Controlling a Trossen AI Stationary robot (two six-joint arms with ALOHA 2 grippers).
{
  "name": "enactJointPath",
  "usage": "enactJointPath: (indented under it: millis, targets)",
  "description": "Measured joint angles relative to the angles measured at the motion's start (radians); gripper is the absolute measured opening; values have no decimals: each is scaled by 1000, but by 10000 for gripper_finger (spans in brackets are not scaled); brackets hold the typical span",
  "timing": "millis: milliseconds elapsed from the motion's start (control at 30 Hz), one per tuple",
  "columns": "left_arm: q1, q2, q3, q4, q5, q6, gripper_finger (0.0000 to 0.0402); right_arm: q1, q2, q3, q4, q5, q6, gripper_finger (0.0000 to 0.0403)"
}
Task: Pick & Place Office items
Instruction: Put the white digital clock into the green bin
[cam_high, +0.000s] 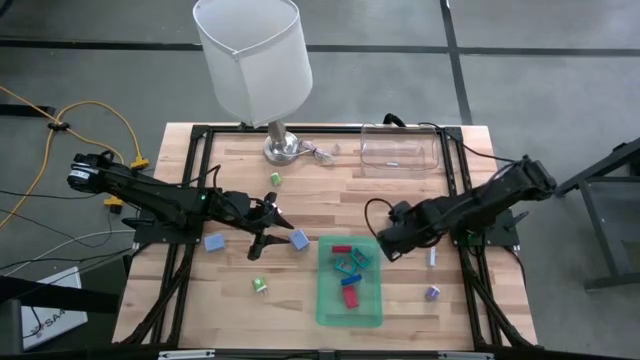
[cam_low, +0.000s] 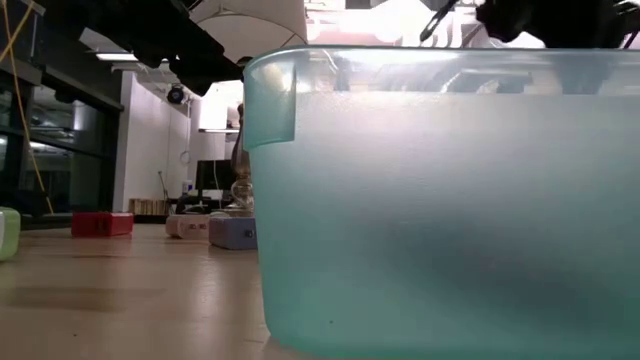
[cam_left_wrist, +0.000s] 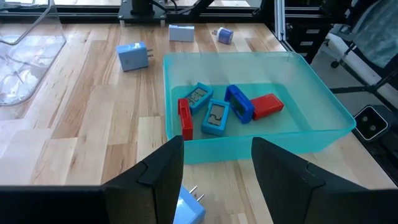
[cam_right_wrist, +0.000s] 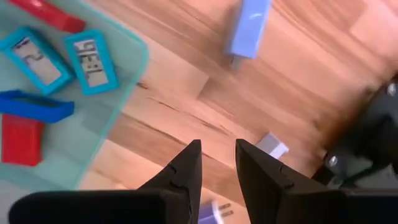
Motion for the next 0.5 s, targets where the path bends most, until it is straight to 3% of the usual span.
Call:
enactJointPath:
  millis: [200, 500]
  targets:
    - [0, 0, 0, 0, 0, 0, 184, 88, 1, -12, -26, 95, 160, 84]
    - [0, 0, 0, 0, 0, 0, 184, 256, 1, -126, -48, 59, 465, 84]
